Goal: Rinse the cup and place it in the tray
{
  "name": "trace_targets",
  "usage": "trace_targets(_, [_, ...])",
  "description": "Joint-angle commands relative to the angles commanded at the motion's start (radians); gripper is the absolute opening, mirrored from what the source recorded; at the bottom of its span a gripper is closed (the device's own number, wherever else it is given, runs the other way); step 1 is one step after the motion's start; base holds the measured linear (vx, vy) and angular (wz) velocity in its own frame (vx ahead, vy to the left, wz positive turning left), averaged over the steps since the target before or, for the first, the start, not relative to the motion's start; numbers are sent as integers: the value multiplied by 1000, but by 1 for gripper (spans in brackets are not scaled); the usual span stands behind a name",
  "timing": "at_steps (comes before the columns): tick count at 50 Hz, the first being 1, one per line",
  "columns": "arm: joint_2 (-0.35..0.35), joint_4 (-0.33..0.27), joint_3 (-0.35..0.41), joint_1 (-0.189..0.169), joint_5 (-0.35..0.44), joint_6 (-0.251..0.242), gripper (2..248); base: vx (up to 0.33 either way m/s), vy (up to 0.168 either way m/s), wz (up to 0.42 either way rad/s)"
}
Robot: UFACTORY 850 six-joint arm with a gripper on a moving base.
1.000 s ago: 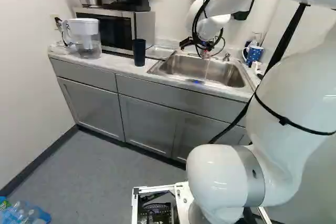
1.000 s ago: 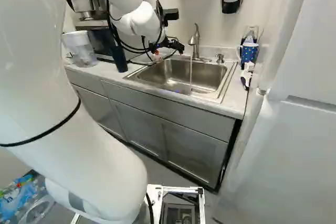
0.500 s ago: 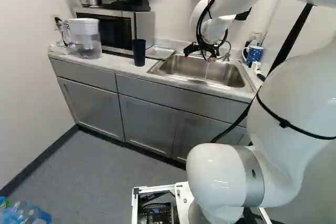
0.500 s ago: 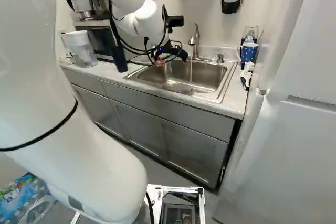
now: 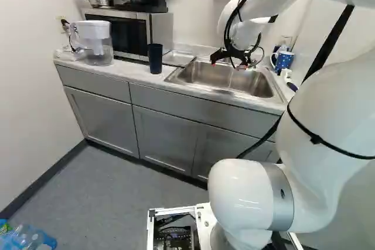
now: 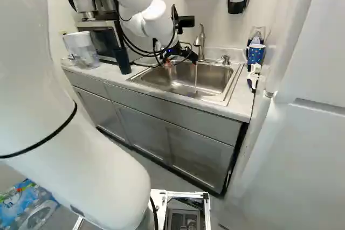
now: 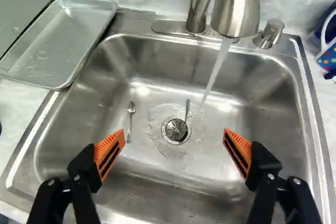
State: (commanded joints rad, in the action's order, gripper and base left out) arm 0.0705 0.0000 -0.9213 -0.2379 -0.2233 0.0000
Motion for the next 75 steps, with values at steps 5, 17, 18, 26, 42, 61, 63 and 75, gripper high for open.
trace_targets(5, [3,0,3,-10,0,0,247,0,0,0])
trace_targets(17, [8,0,8,-35,0,0,247,0,0,0])
trace_targets(18, [9,0,8,-38,0,0,247,0,0,0])
trace_targets(26, [12,0,11,-54,0,0,247,0,0,0])
trace_targets(42, [11,0,11,-75,0,0,247,0,0,0])
trace_targets(61, [13,0,12,-72,0,0,247,0,0,0])
trace_targets(63, [14,0,13,-69,0,0,247,0,0,0])
trace_targets(75, [29,0,28,-38,0,0,247,0,0,0])
